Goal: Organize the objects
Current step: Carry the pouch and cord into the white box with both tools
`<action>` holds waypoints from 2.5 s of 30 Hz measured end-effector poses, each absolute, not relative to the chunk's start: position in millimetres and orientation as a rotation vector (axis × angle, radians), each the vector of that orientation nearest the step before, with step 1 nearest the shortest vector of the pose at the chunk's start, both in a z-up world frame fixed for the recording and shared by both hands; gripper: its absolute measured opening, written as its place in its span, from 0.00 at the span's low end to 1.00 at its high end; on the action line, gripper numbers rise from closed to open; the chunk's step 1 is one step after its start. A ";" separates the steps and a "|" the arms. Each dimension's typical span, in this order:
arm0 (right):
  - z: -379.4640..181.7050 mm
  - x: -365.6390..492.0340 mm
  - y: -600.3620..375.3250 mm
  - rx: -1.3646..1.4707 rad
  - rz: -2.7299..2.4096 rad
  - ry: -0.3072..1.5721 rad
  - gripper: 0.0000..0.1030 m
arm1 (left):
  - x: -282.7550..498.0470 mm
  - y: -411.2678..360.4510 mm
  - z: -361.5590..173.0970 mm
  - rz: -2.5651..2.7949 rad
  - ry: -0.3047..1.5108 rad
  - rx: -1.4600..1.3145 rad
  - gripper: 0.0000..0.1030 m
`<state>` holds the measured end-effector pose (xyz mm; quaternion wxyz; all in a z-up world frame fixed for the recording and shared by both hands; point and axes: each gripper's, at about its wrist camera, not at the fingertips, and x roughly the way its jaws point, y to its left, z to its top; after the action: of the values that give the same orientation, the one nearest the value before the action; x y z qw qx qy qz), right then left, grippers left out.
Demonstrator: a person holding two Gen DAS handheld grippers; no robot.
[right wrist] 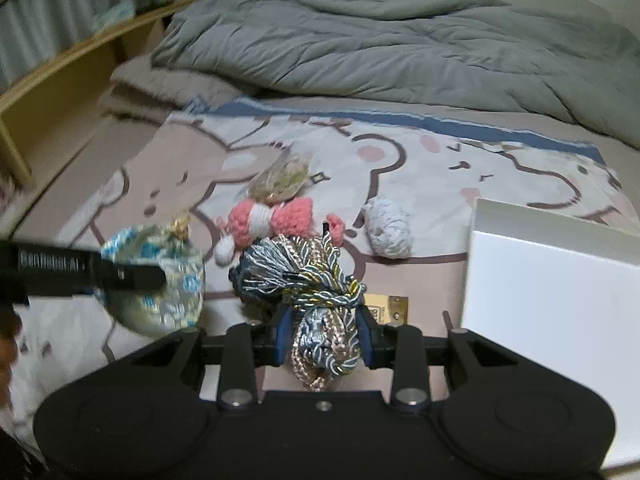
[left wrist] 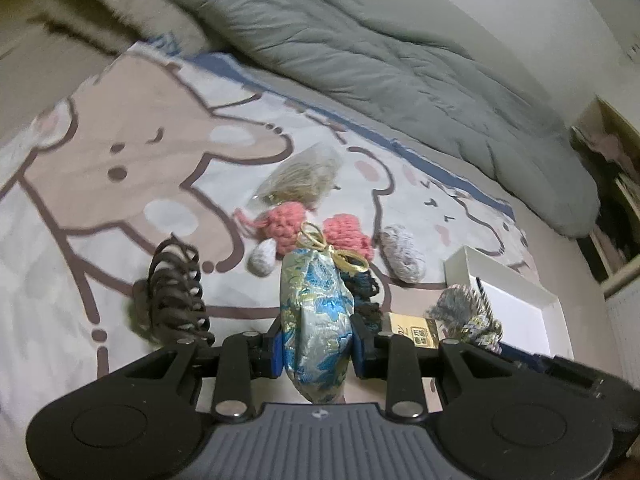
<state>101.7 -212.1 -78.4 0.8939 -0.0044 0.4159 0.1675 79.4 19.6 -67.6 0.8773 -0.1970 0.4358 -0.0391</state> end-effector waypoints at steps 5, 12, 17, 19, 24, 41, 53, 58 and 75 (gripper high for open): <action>-65.9 97.4 -223.8 0.072 0.306 0.847 0.34 | 71.3 11.6 -57.0 -0.105 0.881 -0.347 0.31; -52.4 89.1 -232.2 0.121 0.283 0.818 0.34 | 63.7 4.6 -41.4 -0.124 0.832 -0.284 0.31; -39.3 83.2 -235.0 0.141 0.274 0.789 0.34 | 61.5 1.0 -26.6 -0.140 0.808 -0.267 0.31; -34.3 81.8 -237.3 0.152 0.271 0.781 0.34 | 60.7 -2.1 -19.9 -0.142 0.787 -0.239 0.31; -22.6 81.6 -241.0 0.155 0.262 0.756 0.34 | 69.9 -11.9 -8.5 -0.151 0.780 -0.207 0.31; 17.7 123.4 -306.3 0.203 0.104 0.621 0.34 | 132.1 -105.1 51.2 -0.310 0.688 -0.122 0.31; -21.5 152.1 -377.9 0.293 -0.053 0.676 0.34 | 183.4 -187.1 13.9 -0.517 0.782 -0.113 0.31; -45.3 159.1 -398.6 0.287 -0.121 0.731 0.34 | 202.7 -213.6 -27.4 -0.633 0.834 -0.133 0.31; -96.9 183.6 -410.8 0.266 -0.197 0.855 0.34 | 251.8 -230.3 -119.0 -0.596 0.945 -0.167 0.38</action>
<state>183.6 -410.8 -96.9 0.8968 0.1284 0.4127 -0.0949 251.8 -230.3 -119.0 0.8447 -0.0789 0.4477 -0.2825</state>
